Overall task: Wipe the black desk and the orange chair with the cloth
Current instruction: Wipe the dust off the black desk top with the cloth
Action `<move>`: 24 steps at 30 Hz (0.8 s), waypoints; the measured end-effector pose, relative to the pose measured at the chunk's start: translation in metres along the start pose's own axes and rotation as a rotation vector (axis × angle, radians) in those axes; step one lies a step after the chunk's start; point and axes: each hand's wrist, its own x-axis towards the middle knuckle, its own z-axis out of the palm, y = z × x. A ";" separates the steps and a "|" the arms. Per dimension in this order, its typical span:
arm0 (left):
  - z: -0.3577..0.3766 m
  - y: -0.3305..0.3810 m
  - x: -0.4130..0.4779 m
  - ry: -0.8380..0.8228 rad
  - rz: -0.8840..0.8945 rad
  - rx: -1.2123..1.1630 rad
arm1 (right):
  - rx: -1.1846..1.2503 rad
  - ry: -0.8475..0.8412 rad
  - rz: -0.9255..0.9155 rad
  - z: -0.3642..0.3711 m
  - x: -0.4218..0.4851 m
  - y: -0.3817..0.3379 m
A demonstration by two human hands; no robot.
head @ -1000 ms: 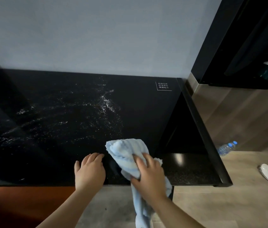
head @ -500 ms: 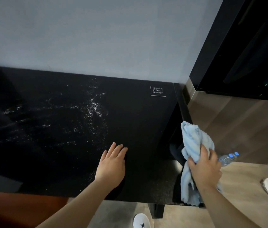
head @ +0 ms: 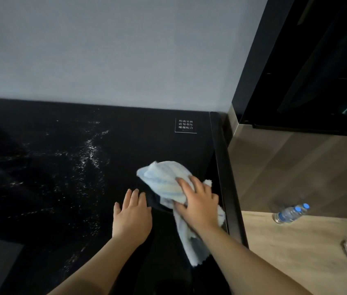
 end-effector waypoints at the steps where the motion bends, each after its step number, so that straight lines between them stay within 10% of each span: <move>1: -0.001 0.002 0.002 0.000 0.000 0.013 | -0.045 0.019 0.062 -0.003 0.004 0.020; 7: -0.006 0.012 0.016 -0.046 0.087 0.007 | 0.243 0.416 1.010 -0.066 0.010 0.147; 11: 0.002 0.014 0.025 -0.081 0.062 0.070 | 0.314 0.550 0.640 -0.044 0.024 0.091; 15: 0.002 0.015 0.026 -0.044 0.036 0.084 | 0.001 0.133 -0.058 -0.015 0.035 0.046; 21: -0.009 0.001 0.025 -0.075 0.085 -0.021 | 0.093 0.275 0.727 -0.055 0.040 0.128; 24: -0.014 -0.011 0.023 0.019 0.065 -0.129 | 0.128 0.373 0.632 -0.056 0.033 0.109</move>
